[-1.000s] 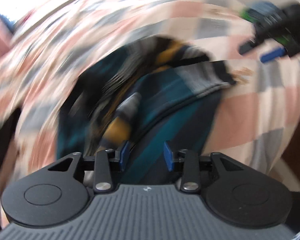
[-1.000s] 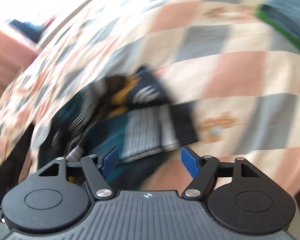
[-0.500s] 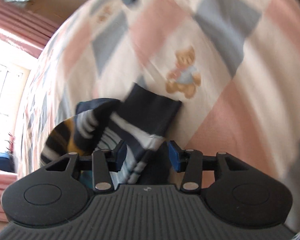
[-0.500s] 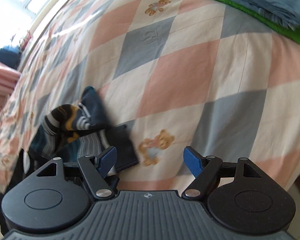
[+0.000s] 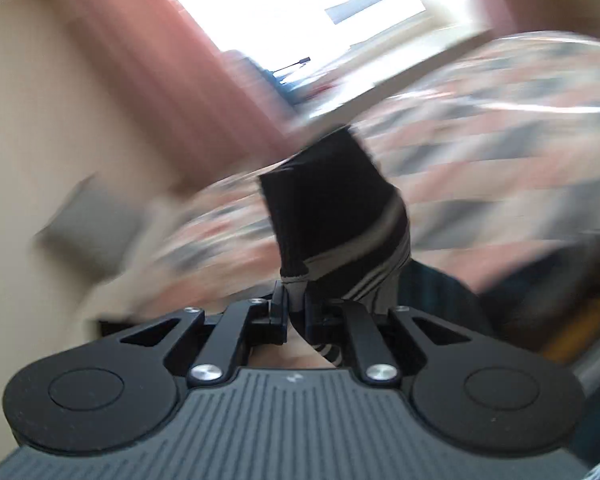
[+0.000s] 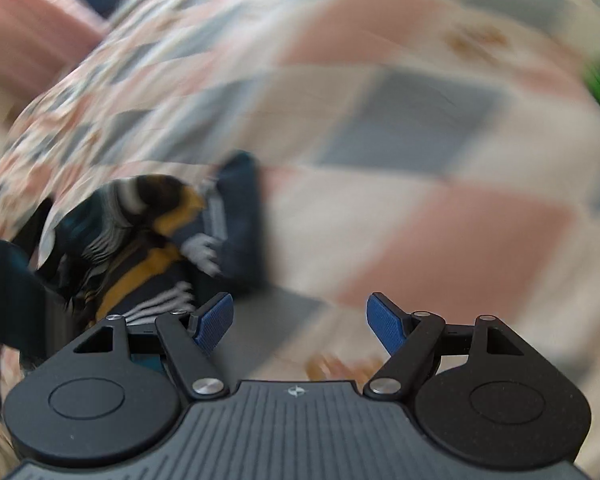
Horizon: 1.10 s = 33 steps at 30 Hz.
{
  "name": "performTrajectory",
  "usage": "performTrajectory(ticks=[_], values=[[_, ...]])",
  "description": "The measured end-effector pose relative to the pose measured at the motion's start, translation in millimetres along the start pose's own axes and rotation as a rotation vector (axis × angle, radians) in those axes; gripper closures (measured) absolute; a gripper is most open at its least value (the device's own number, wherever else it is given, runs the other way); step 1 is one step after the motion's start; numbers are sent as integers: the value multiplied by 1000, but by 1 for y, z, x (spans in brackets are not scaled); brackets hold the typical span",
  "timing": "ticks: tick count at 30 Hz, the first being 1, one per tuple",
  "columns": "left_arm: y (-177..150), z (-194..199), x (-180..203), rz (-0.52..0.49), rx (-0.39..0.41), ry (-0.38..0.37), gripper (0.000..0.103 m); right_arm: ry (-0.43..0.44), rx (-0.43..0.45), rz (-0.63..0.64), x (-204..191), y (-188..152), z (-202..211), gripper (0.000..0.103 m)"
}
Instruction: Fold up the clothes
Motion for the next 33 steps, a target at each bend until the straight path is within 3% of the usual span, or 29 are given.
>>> performTrajectory(ticks=[3, 5, 7, 9, 13, 14, 15, 16, 17, 21, 26, 30, 31, 32, 33], values=[[-44, -77, -102, 58, -222, 203, 86, -10, -5, 173, -20, 5, -20, 20], [-81, -102, -137, 113, -337, 247, 83, -53, -25, 287, -27, -3, -39, 20], [-118, -101, -136, 206, -412, 194, 75, -98, -63, 354, -26, -15, -63, 20], [-153, -89, -110, 282, -465, 87, 66, -97, -85, 350, -26, -26, -85, 20], [-224, -43, -10, 430, -624, -173, 64, 0, 9, 121, -25, -25, -110, 23], [-239, -32, 13, 489, -671, -229, 64, 33, 41, 40, -25, -21, -113, 40], [-254, -21, 33, 549, -717, -277, 64, 64, 70, -42, -24, -17, -115, 72], [-268, -11, 54, 610, -764, -325, 64, 79, 63, -131, -22, -11, -115, 88], [-277, -2, 71, 663, -802, -358, 64, 80, 77, -178, -21, -4, -110, 95], [-293, 9, 104, 772, -878, -394, 62, 59, 228, -114, -36, 47, -45, 98], [-286, -4, 99, 712, -850, -378, 58, -104, 449, 312, -88, 136, 66, 99], [-268, -15, 93, 642, -793, -389, 57, -382, 558, 735, -134, 182, 112, 100], [-263, -19, 92, 623, -776, -392, 56, -477, 512, 824, -137, 187, 103, 100], [-258, -22, 93, 604, -762, -397, 55, -572, 459, 909, -139, 193, 94, 91], [-253, -25, 94, 585, -749, -403, 54, -657, 320, 946, -127, 193, 74, 75]])
Point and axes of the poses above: each gripper's, at about its wrist camera, not at the fingertips, and z roughly against the way its jaws point, x to its right, y to its top, the point moved 8 cm from there along -z, roughly the way its jaws point, and after that the axes turned 3 degrees about x, right-handed, at the moved point
